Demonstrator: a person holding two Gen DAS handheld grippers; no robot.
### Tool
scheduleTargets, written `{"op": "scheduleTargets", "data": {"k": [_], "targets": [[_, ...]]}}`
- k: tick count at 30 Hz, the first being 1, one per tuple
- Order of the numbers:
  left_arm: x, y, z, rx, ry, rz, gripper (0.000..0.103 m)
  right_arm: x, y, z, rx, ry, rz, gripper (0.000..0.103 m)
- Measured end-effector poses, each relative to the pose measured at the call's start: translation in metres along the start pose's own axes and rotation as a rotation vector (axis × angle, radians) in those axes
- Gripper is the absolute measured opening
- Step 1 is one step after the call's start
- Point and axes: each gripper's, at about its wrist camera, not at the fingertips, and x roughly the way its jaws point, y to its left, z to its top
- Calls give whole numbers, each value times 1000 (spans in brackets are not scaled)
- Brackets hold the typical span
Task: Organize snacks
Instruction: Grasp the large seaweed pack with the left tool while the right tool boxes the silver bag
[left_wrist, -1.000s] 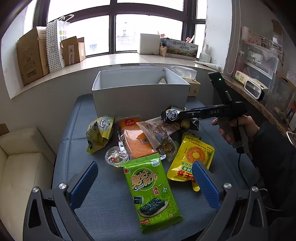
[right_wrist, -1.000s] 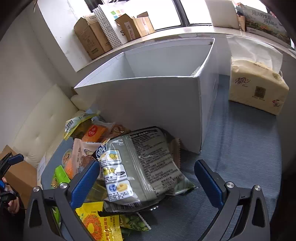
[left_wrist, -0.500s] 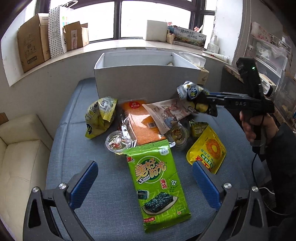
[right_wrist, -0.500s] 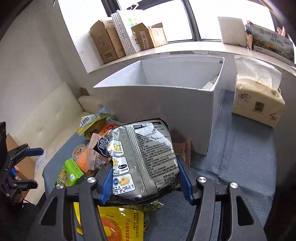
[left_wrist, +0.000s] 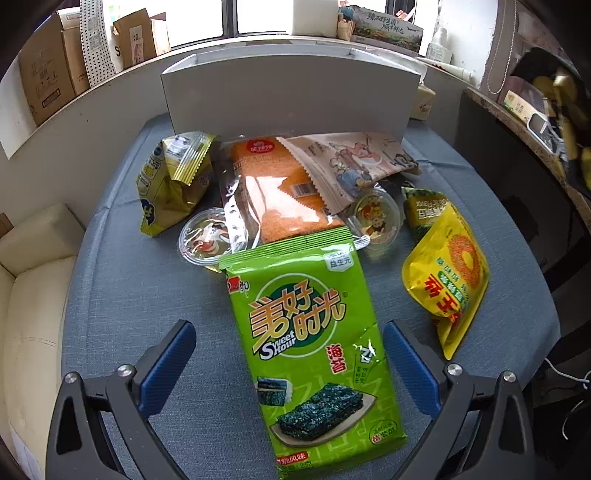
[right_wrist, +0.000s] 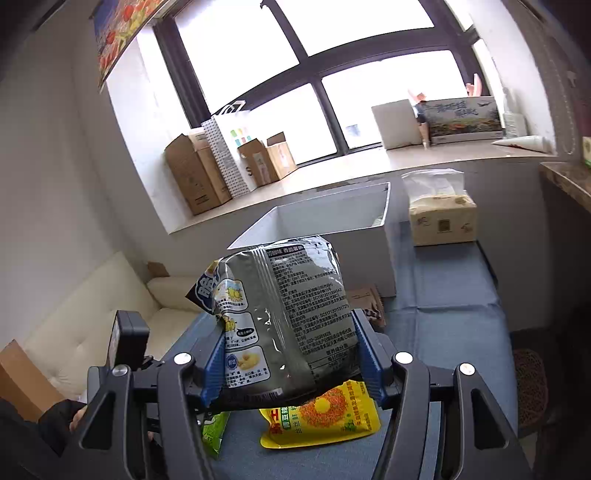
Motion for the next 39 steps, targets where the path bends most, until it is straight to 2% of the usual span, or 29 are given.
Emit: {"op": "scheduleTargets", "data": {"k": [3, 7, 9, 10, 11, 15, 24, 28, 33, 35, 36, 38, 39], "targets": [[6, -3, 0, 7, 9, 11, 103, -13, 0, -5, 34, -27, -8, 65], [10, -9, -1, 32, 18, 46, 103, -16, -1, -9, 43, -7, -26, 65], [8, -14, -2, 47, 6, 61, 93, -14, -3, -11, 53, 2, -24, 65], [9, -15, -2, 57, 13, 77, 79, -13, -3, -11, 56, 4, -25, 65], [10, -15, -2, 55, 20, 88, 79, -12, -3, -12, 58, 9, -22, 65], [0, -7, -2, 35, 6, 54, 76, -8, 0, -15, 47, 22, -26, 65], [-59, 9, 11, 16, -133, 9, 76, 2, 6, -13, 37, 39, -23, 65], [-74, 16, 41, 12, -188, -14, 76, 14, 8, -1, 33, 50, -16, 65], [-92, 25, 90, 31, -274, -8, 76, 42, 5, 34, 41, 51, -23, 65], [-91, 31, 113, 24, -300, 27, 76, 55, 3, 50, 50, 49, -25, 65], [-90, 35, 126, 16, -300, 42, 76, 63, 2, 59, 57, 47, -47, 65], [-86, 44, 153, -7, -306, 16, 76, 81, 2, 78, 47, 69, -112, 65], [-85, 49, 165, -12, -308, 13, 76, 90, 2, 88, 32, 66, -111, 65]]}}
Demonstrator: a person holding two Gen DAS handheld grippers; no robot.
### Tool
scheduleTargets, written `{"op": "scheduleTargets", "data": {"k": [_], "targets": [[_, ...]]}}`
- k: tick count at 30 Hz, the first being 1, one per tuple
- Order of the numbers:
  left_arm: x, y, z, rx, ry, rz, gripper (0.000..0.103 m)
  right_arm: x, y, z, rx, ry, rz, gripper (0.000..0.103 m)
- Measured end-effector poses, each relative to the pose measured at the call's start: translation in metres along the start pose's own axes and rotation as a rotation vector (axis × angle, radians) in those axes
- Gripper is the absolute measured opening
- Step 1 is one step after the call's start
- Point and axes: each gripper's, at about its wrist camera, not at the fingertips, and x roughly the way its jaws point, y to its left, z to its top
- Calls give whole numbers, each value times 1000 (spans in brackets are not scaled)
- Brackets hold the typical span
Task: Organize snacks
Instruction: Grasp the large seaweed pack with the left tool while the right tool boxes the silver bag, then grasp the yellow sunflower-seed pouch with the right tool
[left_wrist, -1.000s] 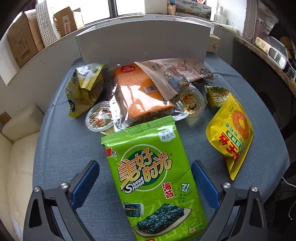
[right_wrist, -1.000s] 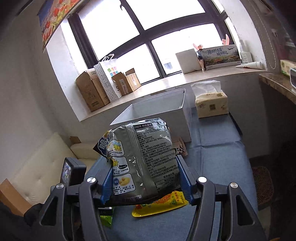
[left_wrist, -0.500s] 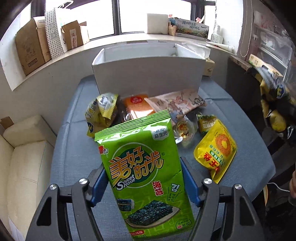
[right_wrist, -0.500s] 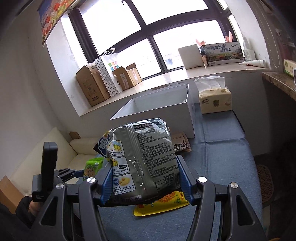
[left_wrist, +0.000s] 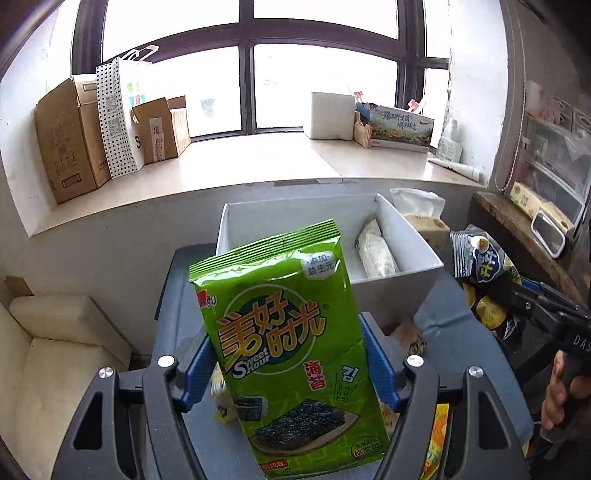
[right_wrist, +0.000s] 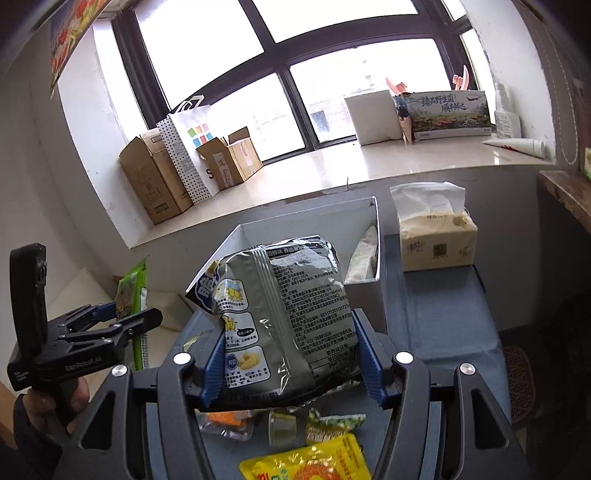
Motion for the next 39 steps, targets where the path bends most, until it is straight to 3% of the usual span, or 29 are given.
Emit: {"op": "scheduleTargets", "data": {"k": [7, 9, 14, 16, 17, 18, 20, 22, 25, 32, 34, 39], "targets": [[59, 8, 80, 23, -5, 39, 76, 74, -14, 69, 44, 48, -44, 65], [79, 10, 97, 9, 11, 18, 76, 99, -19, 82, 57, 78, -43, 65], [126, 8, 109, 37, 64, 73, 78, 139, -28, 93, 88, 123, -59, 65], [142, 11, 106, 54, 103, 65, 85, 148, -32, 93, 106, 140, -54, 70], [149, 13, 103, 54, 126, 66, 97, 152, -33, 92, 111, 155, -48, 80], [153, 16, 101, 53, 131, 94, 103, 155, -35, 92, 120, 164, -43, 95], [154, 21, 94, 38, 120, 100, 103, 155, -38, 90, 128, 137, -47, 103], [156, 29, 89, 6, 134, 50, 103, 154, -40, 88, 133, 128, -53, 103], [155, 34, 84, -5, 131, 63, 103, 161, -44, 86, 145, 177, -36, 103], [134, 39, 81, -4, 94, 60, 103, 150, -41, 86, 146, 148, -8, 103], [123, 38, 78, 13, 83, 74, 103, 138, -38, 85, 136, 104, -30, 103], [81, 41, 64, -2, 25, 32, 103, 95, -24, 78, 92, -50, 35, 103]]}}
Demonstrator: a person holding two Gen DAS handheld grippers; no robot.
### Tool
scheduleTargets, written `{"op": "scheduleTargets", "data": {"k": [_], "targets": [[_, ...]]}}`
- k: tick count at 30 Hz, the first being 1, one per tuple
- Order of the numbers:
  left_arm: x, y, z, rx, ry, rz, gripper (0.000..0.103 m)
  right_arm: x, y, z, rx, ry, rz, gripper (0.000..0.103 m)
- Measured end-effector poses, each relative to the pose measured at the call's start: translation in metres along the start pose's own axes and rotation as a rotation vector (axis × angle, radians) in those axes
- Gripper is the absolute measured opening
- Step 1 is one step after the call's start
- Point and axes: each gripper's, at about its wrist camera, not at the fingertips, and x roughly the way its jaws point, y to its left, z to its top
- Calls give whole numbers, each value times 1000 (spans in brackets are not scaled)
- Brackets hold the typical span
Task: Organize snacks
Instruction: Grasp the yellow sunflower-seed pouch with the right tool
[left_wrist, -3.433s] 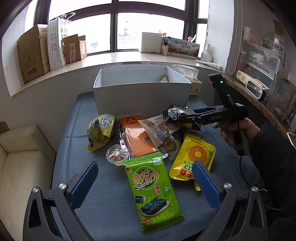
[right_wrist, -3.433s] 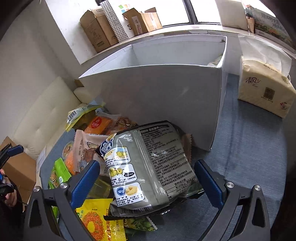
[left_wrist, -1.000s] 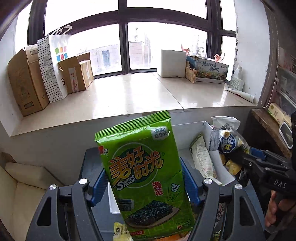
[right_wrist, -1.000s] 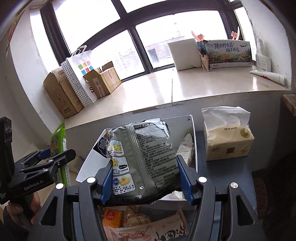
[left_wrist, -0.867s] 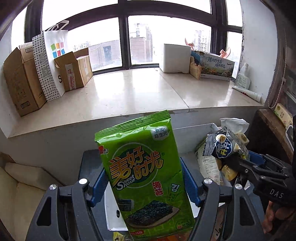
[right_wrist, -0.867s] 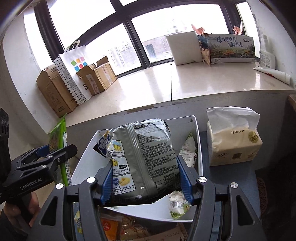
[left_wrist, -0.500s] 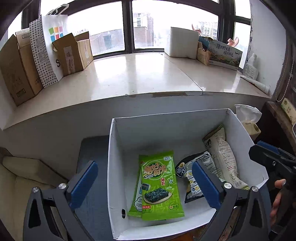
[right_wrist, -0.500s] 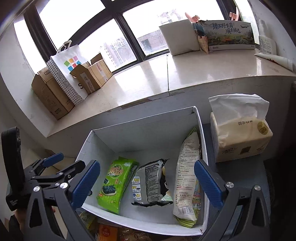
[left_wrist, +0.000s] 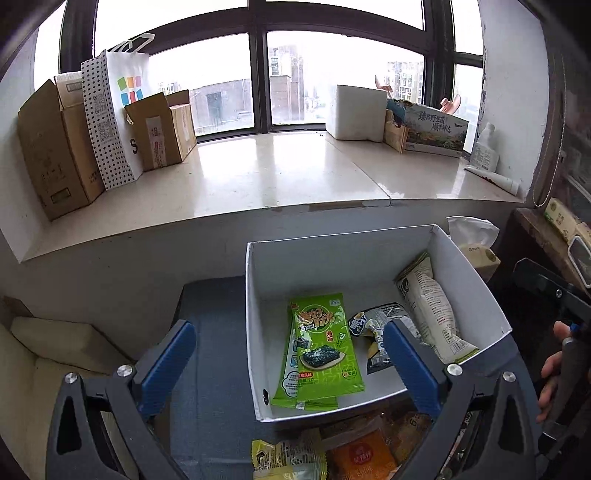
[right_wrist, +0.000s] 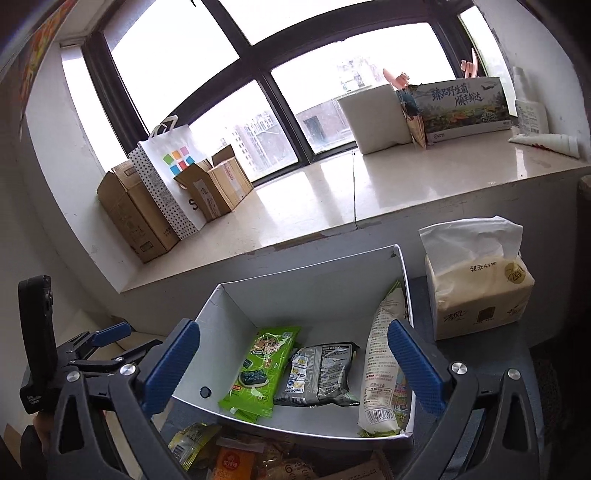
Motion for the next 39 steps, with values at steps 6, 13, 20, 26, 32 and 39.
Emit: {"op": "scheduleTargets", "data": {"k": [6, 13, 20, 26, 32, 39], "targets": [[-54, -8, -44, 10, -57, -22, 103, -41, 32, -29, -159, 46, 40, 103], [-114, -18, -125, -49, -88, -89, 103, -89, 33, -115, -241, 152, 31, 103], [-140, -21, -193, -128, -50, -139, 103, -114, 10, -204, -217, 250, -95, 103], [-138, -32, -213, -69, -16, -117, 103, -97, 11, -240, -259, 343, -112, 103], [-137, -36, -211, -54, -21, -127, 103, -68, 32, -253, -498, 391, -193, 103], [-131, -36, -212, -60, -2, -119, 103, -58, 26, -253, -473, 401, -257, 103]]}}
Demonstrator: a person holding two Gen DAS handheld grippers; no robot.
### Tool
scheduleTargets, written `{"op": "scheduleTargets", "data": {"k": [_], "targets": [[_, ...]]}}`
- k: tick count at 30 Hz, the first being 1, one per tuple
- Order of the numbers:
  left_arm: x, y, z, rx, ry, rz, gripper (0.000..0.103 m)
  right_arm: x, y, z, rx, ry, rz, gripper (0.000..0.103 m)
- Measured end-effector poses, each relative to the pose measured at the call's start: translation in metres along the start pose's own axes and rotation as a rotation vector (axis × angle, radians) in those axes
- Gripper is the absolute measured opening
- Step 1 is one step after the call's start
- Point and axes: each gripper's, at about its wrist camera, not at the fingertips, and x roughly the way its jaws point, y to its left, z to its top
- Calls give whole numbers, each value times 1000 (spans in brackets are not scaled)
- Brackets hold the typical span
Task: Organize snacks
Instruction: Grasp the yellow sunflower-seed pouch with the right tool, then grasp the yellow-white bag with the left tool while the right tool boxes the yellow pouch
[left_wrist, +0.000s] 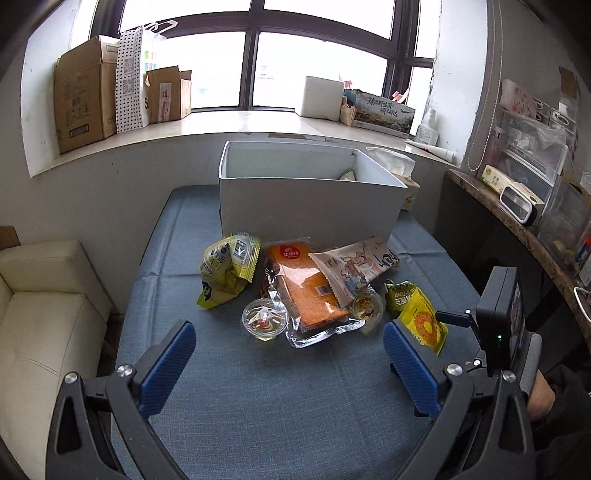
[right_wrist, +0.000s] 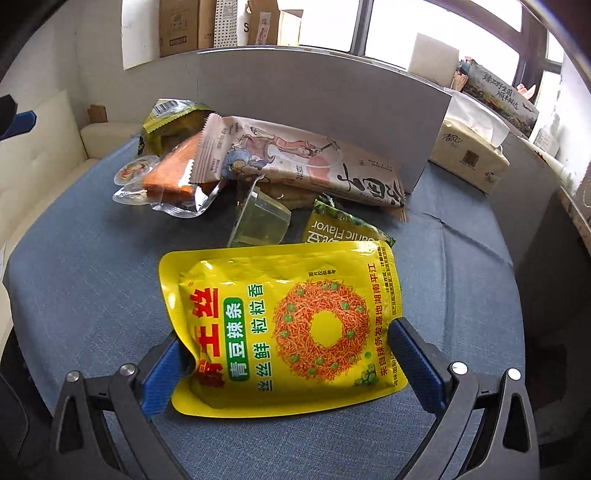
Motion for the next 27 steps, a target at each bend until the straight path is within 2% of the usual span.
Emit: {"op": "scheduleTargets", "data": {"k": [4, 6, 11, 13, 15, 18, 21, 27], "targets": [[1, 3, -1, -9, 4, 3, 103, -2, -6, -5, 66, -7, 40, 95], [2, 4, -2, -14, 6, 4, 103, -12, 1, -7, 27, -50, 24, 70], [5, 2, -3, -4, 12, 13, 103, -24, 2, -12, 50, -111, 39, 55], [5, 2, -4, 1, 12, 14, 103, -37, -1, -14, 73, -153, 37, 39], [7, 2, -3, -3, 16, 16, 103, -51, -8, -10, 112, -183, 83, 31], [10, 3, -4, -6, 23, 21, 103, -72, -20, -7, 169, -226, 138, 26], [13, 4, -4, -2, 28, 30, 103, -84, -30, -7, 227, -262, 175, 25], [36, 26, 5, -20, 54, 62, 103, -100, -40, -11, 281, -305, 210, 25]]}}
